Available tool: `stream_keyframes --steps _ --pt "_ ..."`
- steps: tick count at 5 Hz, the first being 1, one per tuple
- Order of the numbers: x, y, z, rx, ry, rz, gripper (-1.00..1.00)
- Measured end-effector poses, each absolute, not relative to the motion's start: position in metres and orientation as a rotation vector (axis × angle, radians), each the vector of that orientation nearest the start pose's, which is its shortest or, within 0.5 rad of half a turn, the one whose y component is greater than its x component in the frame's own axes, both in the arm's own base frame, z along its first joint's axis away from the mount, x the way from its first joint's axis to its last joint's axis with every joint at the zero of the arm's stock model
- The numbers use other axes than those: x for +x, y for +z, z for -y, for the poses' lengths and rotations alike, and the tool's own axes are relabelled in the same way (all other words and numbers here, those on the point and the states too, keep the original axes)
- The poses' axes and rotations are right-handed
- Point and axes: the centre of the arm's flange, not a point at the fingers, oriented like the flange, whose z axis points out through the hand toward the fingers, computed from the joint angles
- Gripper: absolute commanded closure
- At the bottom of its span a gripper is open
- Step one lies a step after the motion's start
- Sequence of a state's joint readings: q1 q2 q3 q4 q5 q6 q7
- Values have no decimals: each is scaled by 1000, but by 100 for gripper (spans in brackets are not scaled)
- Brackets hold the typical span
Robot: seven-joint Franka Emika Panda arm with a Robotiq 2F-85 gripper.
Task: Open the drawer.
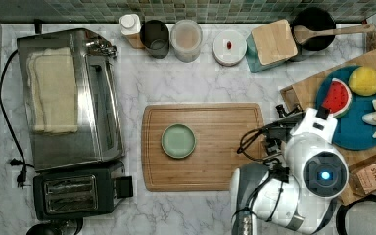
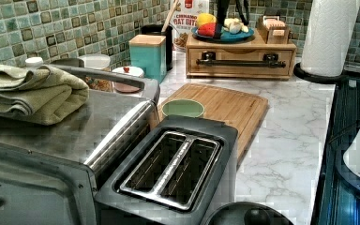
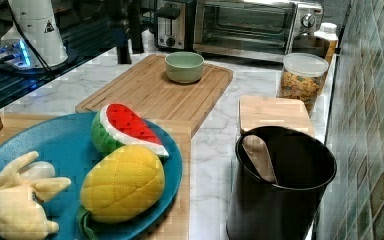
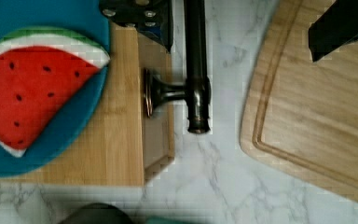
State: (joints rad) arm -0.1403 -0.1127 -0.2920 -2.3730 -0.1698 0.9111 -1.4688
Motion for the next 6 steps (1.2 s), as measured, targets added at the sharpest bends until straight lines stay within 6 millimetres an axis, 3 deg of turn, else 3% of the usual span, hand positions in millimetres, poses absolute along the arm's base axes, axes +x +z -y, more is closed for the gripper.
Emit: stream_keyframes --steps 1,2,5,6 --pt "450 365 239 -3277 -188 552 -100" --pt "441 345 253 -3275 -121 499 -100" --pt "439 331 261 -3294 -183 487 -100" --pt "436 317 268 -3280 -191 392 -100"
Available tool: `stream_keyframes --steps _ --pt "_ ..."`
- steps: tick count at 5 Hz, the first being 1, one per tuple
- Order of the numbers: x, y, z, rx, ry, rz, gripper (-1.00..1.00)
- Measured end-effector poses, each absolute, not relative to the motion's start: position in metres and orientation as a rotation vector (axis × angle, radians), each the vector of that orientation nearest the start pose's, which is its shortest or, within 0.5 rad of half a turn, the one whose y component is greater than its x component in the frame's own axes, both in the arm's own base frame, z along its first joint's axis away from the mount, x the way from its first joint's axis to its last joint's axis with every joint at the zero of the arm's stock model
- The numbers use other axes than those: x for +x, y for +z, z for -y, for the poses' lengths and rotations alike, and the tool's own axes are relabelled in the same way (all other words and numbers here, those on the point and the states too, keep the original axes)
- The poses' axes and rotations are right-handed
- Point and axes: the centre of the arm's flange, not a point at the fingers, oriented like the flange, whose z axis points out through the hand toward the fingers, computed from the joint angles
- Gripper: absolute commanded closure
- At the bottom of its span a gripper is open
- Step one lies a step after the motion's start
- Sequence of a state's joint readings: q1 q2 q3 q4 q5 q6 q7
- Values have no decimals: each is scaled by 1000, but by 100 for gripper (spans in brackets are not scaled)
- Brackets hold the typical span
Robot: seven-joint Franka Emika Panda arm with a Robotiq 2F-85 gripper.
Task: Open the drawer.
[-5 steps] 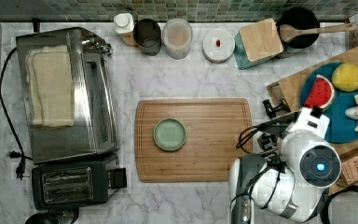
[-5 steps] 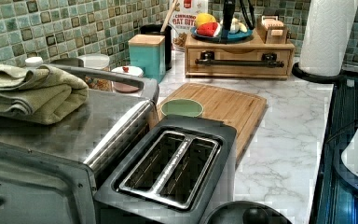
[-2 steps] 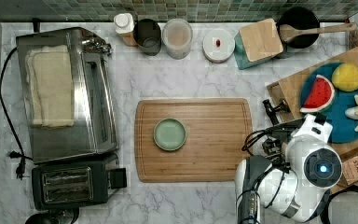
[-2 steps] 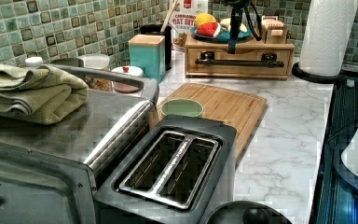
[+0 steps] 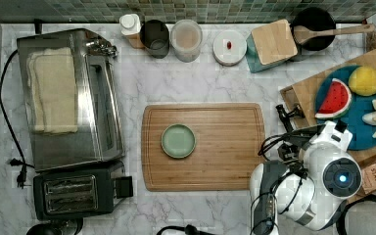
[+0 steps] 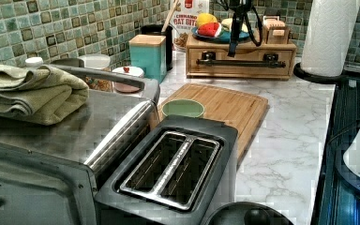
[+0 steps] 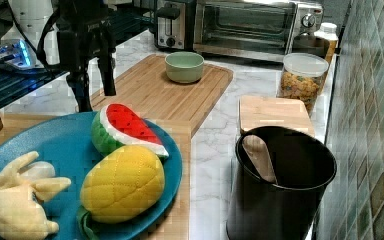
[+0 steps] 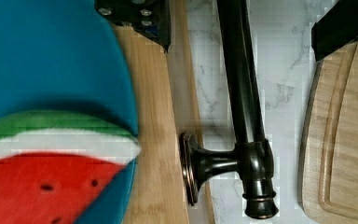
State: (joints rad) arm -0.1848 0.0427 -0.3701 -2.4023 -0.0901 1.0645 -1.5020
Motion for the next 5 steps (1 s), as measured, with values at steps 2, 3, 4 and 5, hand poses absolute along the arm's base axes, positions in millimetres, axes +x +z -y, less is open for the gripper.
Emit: stream_keyframes --steps 2,3,4,5 --pt "415 294 274 -3272 -143 345 -100" --pt "405 286 280 -3285 -250 229 -100" --pt "403 282 277 -3282 -358 113 -100" --pt "400 276 279 -3265 -427 130 -100"
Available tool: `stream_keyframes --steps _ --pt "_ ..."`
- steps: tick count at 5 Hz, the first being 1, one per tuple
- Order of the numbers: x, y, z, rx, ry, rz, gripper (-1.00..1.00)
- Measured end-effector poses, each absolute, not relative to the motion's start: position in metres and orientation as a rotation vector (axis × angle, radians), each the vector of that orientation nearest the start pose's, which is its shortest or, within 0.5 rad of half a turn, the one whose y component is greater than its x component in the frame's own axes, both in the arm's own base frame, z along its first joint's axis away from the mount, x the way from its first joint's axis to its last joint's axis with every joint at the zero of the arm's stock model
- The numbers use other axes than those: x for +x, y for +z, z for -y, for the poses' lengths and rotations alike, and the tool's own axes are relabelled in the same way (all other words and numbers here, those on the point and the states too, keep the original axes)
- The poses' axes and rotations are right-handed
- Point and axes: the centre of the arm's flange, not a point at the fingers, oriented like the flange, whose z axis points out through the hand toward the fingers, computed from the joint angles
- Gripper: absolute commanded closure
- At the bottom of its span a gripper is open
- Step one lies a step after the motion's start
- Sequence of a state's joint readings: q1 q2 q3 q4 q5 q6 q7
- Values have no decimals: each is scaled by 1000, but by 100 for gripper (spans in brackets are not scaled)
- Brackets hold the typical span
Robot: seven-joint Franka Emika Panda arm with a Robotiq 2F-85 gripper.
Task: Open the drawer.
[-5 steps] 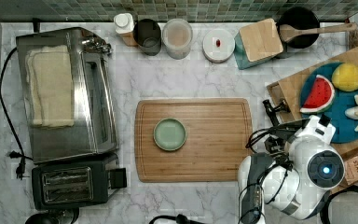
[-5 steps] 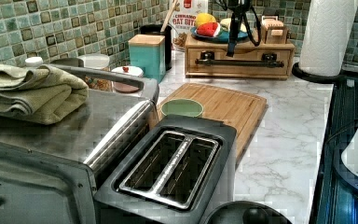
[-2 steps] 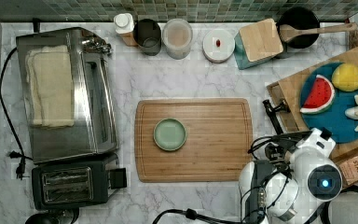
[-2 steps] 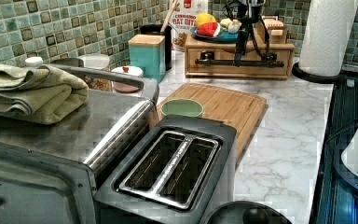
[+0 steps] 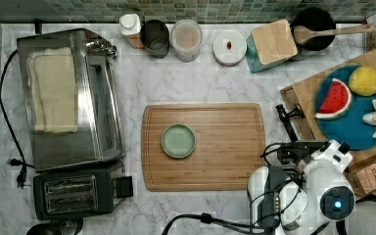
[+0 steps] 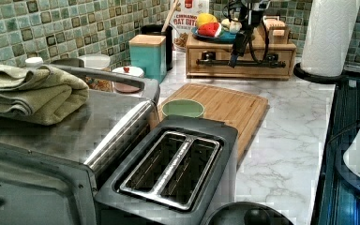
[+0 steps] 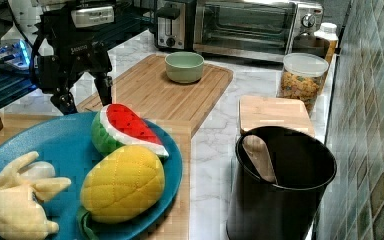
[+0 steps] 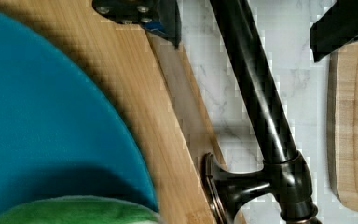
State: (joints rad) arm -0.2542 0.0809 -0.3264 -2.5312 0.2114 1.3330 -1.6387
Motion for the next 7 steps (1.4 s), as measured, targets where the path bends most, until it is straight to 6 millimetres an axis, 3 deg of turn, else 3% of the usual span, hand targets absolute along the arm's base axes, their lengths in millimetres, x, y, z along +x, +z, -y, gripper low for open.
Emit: stream_keyframes --steps 1,2,6,7 --pt "395 266 282 -3281 -428 382 -100" --pt "390 258 281 -3271 -426 459 -100" --pt "390 237 248 -3283 -429 462 -100" --pt "399 231 250 -3259 -327 638 -100"
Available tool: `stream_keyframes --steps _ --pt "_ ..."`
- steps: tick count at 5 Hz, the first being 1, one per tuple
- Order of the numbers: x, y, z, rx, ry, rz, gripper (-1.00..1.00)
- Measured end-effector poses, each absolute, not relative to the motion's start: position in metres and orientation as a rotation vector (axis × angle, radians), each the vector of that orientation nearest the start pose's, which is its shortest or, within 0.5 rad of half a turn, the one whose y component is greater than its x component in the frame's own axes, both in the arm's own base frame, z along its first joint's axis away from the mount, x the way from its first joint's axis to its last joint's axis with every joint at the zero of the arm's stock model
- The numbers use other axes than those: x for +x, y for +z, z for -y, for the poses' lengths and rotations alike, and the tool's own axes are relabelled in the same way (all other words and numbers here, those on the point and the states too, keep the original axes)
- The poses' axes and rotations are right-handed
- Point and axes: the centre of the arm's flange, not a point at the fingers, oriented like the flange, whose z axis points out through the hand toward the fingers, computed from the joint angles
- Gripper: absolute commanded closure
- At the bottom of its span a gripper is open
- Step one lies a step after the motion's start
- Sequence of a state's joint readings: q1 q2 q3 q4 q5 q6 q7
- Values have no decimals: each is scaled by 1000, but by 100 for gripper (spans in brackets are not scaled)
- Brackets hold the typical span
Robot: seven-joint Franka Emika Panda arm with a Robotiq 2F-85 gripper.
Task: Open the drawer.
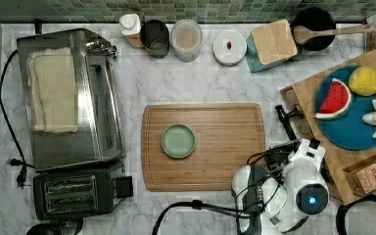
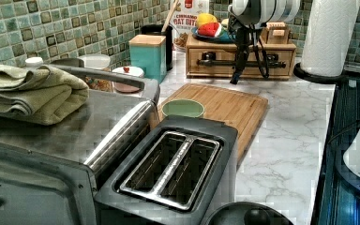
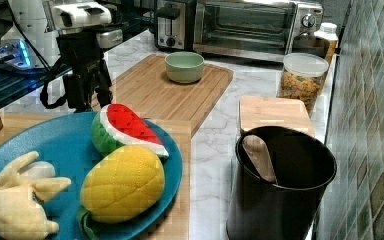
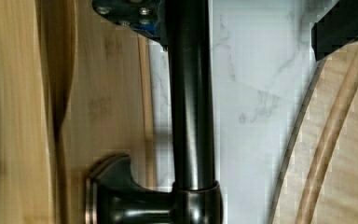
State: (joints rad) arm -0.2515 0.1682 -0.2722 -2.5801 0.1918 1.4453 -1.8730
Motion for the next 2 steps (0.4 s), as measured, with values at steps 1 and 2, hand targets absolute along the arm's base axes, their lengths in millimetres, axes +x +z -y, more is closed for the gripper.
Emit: stream_keyframes --steps 1,2 --pt "410 238 257 -3171 -131 773 -100" --pt "422 245 255 -3085 -3 789 -100"
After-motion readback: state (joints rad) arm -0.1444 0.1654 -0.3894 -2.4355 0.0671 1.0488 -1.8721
